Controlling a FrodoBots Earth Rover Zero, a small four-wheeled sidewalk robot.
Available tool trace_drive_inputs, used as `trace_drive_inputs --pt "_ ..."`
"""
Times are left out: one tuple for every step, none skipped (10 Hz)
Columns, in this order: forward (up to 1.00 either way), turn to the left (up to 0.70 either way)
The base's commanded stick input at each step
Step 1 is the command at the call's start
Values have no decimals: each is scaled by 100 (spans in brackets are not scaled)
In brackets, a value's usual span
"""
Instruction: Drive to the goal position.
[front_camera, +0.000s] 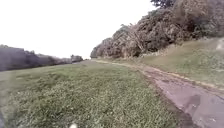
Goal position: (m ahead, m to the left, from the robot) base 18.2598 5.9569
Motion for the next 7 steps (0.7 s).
trace_drive_inputs --pt "4 0" --pt "5 0" --pt "4 0" --pt "5 0" --pt "5 0" --pt "4 0" --pt "4 0"
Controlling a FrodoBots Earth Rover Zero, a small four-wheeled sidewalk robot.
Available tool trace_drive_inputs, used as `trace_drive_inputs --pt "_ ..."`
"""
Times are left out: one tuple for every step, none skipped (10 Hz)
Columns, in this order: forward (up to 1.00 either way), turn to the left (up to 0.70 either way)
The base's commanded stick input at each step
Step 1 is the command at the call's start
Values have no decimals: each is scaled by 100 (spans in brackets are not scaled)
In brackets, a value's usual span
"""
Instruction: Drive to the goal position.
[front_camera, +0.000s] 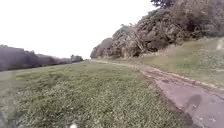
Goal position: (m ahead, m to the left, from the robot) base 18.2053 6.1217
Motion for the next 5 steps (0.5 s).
trace_drive_inputs --pt "4 0" --pt "4 0" --pt "4 0" --pt "4 0" --pt "4 0"
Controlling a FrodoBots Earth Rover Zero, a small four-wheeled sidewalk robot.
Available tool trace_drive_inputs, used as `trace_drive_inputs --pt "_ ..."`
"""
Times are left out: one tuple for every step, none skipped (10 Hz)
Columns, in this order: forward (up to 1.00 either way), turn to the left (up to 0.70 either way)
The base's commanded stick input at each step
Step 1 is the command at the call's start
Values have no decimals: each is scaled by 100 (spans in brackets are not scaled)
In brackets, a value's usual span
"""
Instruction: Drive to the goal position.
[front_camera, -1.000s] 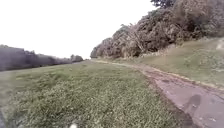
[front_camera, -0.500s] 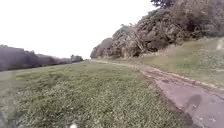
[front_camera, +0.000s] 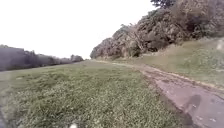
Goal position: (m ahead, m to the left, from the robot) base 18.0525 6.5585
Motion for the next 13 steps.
trace_drive_inputs --pt "5 0" --pt "4 0" --pt "5 0" --pt "5 0" --pt "5 0" --pt "4 0" --pt "4 0" --pt "5 0" --pt "5 0" --pt "4 0" --pt "5 0" --pt "5 0" --pt "5 0"
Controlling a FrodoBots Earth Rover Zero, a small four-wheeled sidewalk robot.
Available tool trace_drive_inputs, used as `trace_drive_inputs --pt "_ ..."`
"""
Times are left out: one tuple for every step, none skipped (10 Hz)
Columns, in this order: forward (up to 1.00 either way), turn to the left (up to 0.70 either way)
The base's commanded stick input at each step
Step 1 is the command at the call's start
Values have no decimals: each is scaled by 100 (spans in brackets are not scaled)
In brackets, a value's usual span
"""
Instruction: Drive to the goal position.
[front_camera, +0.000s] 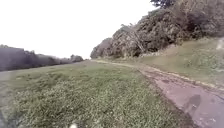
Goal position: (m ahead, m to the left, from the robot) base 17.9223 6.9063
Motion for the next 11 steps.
trace_drive_inputs --pt "5 0" --pt "4 0" --pt "4 0" --pt "5 0" --pt "4 0" --pt "4 0" --pt "4 0" --pt "5 0" --pt "5 0" --pt "5 0" --pt "5 0"
